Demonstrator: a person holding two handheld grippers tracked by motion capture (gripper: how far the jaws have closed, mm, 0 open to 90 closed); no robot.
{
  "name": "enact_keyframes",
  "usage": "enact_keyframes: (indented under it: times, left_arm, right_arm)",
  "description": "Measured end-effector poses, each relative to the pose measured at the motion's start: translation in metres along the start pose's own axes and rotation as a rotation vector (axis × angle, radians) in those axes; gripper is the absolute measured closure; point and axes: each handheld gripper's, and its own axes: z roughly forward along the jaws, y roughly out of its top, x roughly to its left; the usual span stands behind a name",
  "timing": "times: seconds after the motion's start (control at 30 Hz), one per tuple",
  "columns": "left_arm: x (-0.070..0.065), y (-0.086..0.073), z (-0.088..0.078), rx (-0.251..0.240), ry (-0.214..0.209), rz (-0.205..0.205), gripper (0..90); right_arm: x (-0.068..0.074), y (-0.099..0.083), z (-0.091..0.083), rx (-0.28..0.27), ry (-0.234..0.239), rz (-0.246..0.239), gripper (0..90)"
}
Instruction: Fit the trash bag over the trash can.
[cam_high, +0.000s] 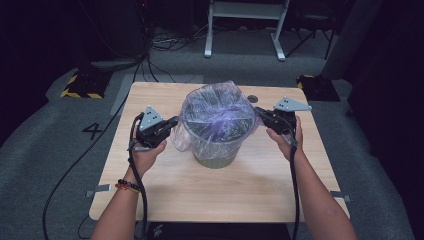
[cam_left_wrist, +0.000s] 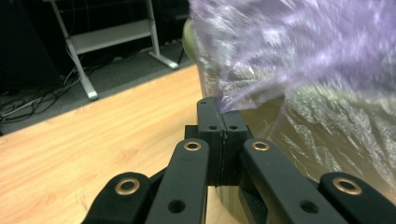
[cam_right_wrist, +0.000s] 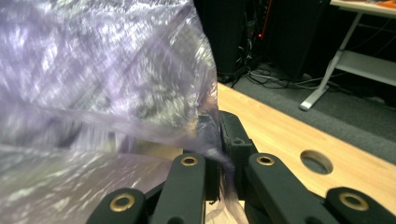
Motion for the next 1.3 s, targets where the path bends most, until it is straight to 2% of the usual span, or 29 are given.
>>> enact_keyframes:
  times: [0.1, 0.2, 0.3, 0.37, 0.43, 0.47, 0.53, 0.6, 0.67, 0.73, 0.87, 0.93, 1.07, 1.1, 1.17, 1.23, 1.27, 1.3]
  left_arm:
    - [0.004, -0.010, 0.004, 0.025, 0.000, -0.018, 90.0]
    - [0.005, -0.017, 0.006, 0.034, -0.021, -0.043, 90.0]
    - [0.003, -0.020, 0.007, 0.043, -0.037, -0.034, 90.0]
    - [0.001, -0.022, 0.006, 0.041, -0.031, -0.031, 89.8]
    - [0.001, -0.023, 0.003, 0.038, -0.002, -0.041, 75.0]
    - [0.001, -0.023, 0.000, 0.029, 0.000, -0.053, 63.8]
    - [0.001, -0.022, -0.010, -0.013, 0.009, -0.069, 48.9]
    - [0.000, -0.020, -0.020, -0.052, 0.022, -0.084, 34.9]
    - [-0.001, -0.017, -0.033, -0.100, 0.009, -0.074, 29.8]
    - [-0.004, -0.012, -0.044, -0.130, -0.019, -0.049, 25.0]
    - [-0.018, -0.003, -0.058, -0.147, -0.062, 0.009, 21.9]
    - [-0.028, 0.000, -0.060, -0.150, -0.093, 0.044, 19.8]
    - [-0.044, 0.004, -0.056, -0.120, -0.112, 0.117, 17.6]
    - [-0.047, 0.005, -0.054, -0.115, -0.101, 0.141, 17.4]
    - [-0.051, 0.008, -0.053, -0.117, -0.101, 0.156, 18.1]
    - [-0.053, 0.011, -0.052, -0.108, -0.075, 0.179, 33.3]
    - [-0.053, 0.012, -0.051, -0.102, -0.072, 0.200, 45.7]
    - [-0.053, 0.011, -0.050, -0.100, -0.101, 0.221, 60.3]
  right_arm:
    - [-0.002, -0.008, -0.001, 0.016, -0.005, 0.009, 89.5]
    - [-0.004, -0.015, 0.000, 0.025, -0.003, 0.014, 89.7]
    - [-0.002, -0.019, 0.000, 0.034, 0.004, -0.001, 89.7]
    - [0.002, -0.021, 0.000, 0.041, 0.004, -0.018, 89.5]
    - [0.005, -0.022, -0.002, 0.049, 0.000, -0.039, 86.0]
    - [0.007, -0.022, -0.003, 0.049, -0.006, -0.048, 78.8]
    - [0.009, -0.021, -0.007, 0.047, -0.023, -0.068, 71.0]
    - [0.012, -0.019, -0.013, 0.047, -0.038, -0.111, 61.9]
    - [0.017, -0.016, -0.018, 0.055, -0.082, -0.157, 53.8]
    - [0.020, -0.012, -0.025, 0.050, -0.092, -0.186, 51.2]
    - [0.024, -0.005, -0.039, 0.008, -0.091, -0.211, 46.1]
    - [0.026, -0.002, -0.044, -0.012, -0.072, -0.208, 45.6]
    - [0.028, 0.001, -0.048, -0.025, -0.056, -0.210, 45.1]
    - [0.028, 0.001, -0.048, -0.028, -0.051, -0.207, 46.3]
    - [0.029, 0.002, -0.049, -0.026, -0.030, -0.218, 51.9]
    - [0.030, 0.002, -0.051, -0.032, 0.003, -0.231, 62.0]
    - [0.031, 0.002, -0.052, -0.031, 0.014, -0.236, 68.8]
    - [0.031, 0.002, -0.053, -0.035, 0.029, -0.246, 74.2]
